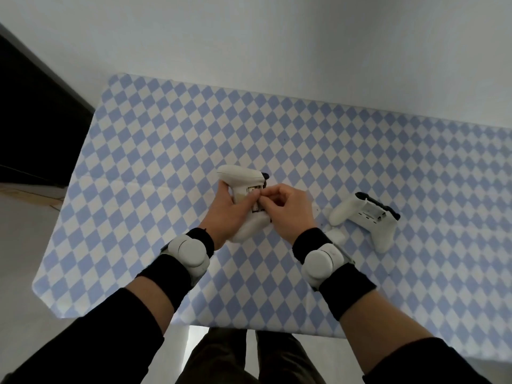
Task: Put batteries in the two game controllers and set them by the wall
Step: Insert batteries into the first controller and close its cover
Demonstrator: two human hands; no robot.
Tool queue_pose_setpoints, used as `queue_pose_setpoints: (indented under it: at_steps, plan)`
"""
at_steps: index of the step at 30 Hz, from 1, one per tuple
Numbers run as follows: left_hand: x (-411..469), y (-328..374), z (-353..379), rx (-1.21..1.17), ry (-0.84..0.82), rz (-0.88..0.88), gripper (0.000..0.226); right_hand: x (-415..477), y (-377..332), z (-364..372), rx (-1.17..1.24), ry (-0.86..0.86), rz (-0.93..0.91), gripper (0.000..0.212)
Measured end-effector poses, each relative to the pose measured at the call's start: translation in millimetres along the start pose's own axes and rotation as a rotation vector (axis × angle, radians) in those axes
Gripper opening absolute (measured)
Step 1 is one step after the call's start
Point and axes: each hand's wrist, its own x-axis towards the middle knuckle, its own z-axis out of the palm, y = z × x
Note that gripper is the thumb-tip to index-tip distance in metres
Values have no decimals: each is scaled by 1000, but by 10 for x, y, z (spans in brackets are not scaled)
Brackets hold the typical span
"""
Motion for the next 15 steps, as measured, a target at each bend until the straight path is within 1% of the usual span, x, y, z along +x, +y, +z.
queue_pose_setpoints:
  at_steps: [2, 3, 6, 8, 11, 13, 15]
  plan:
    - [6, -1, 7, -4, 26, 13, 51, -9, -2, -61, -31, 36, -12, 4]
    - [15, 4, 5, -14, 35, 19, 50, 5, 10, -111, -66, 86, -10, 6]
    - [47, 27, -24, -44, 52, 15, 45, 110, 136, -286, -230, 226, 39, 6]
    - [62, 42, -42, -54, 60, 7, 44, 199, 250, -372, -365, 257, 61, 11]
    - [79, 22, -58, -44, 58, -6, 42, 329, 388, -389, -589, 185, 79, 20]
    - [84, 2, -43, -50, 47, -4, 42, 405, 450, -360, -689, 103, 79, 24]
    - [91, -21, -28, -61, 33, -12, 39, 459, 485, -329, -764, 55, 53, 24]
